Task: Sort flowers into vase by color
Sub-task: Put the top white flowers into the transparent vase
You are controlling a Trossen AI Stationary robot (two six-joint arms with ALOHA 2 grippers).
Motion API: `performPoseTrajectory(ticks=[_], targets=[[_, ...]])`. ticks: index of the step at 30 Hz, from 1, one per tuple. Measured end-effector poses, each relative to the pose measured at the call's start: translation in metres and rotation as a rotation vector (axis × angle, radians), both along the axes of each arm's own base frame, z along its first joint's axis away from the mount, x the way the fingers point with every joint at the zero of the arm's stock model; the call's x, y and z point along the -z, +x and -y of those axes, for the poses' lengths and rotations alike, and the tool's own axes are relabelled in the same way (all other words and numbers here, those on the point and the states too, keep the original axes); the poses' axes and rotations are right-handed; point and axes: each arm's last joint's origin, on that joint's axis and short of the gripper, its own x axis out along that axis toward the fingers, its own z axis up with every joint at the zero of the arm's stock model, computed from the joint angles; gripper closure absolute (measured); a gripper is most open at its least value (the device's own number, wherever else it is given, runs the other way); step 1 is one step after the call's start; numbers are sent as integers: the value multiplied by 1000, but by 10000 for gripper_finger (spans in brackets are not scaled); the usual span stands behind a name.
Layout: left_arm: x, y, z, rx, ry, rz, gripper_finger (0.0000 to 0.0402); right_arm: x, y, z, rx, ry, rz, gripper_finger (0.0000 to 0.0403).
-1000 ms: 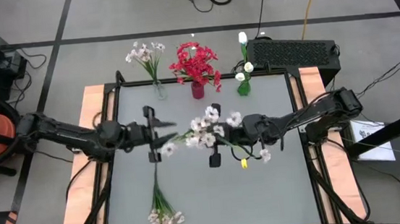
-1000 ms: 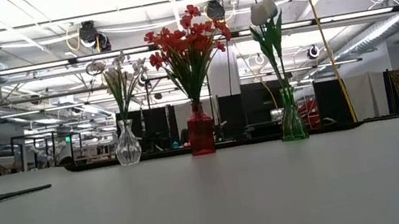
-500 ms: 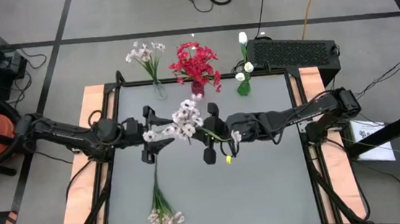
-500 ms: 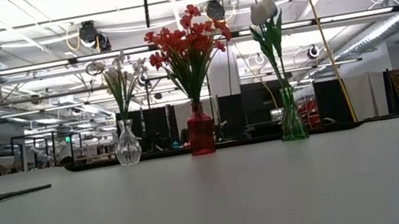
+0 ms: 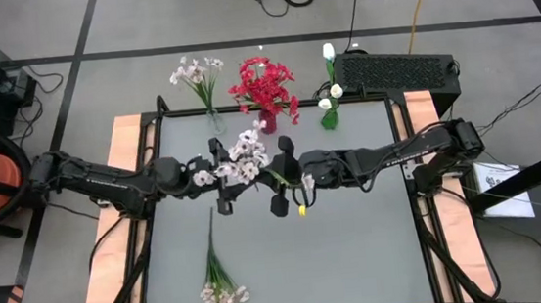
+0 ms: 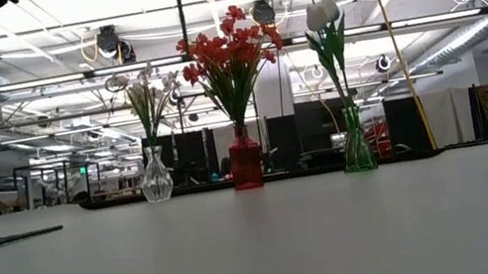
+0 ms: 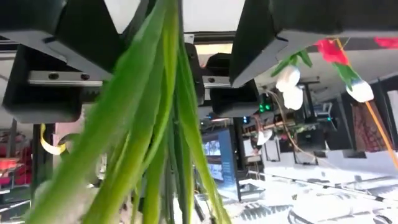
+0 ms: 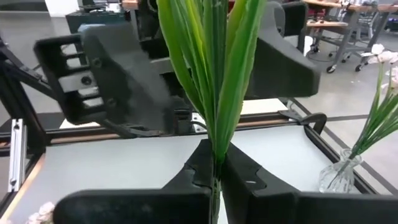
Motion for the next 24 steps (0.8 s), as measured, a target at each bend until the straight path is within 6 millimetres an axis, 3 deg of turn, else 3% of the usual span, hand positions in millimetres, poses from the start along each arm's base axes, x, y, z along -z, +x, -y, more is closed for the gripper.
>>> performPoseTrajectory(ticks=[5,12,15,20,24], targets=[[0,0,1,15,24,0,191,2,0,1,3,-2,-17,399],[-1,-2,1,34,41,-8,327,3,0,2,14,-1,-27,397],[-4,-9,0,34,63,-25,382,2,0,2,18,13,-21,377],[-23,-38,-8,9,66,-11,376,5,-1,2,24,14,-48,308],[-35,-70,-26,-137,135,2,383,8,-2,2,27,22,-82,257]])
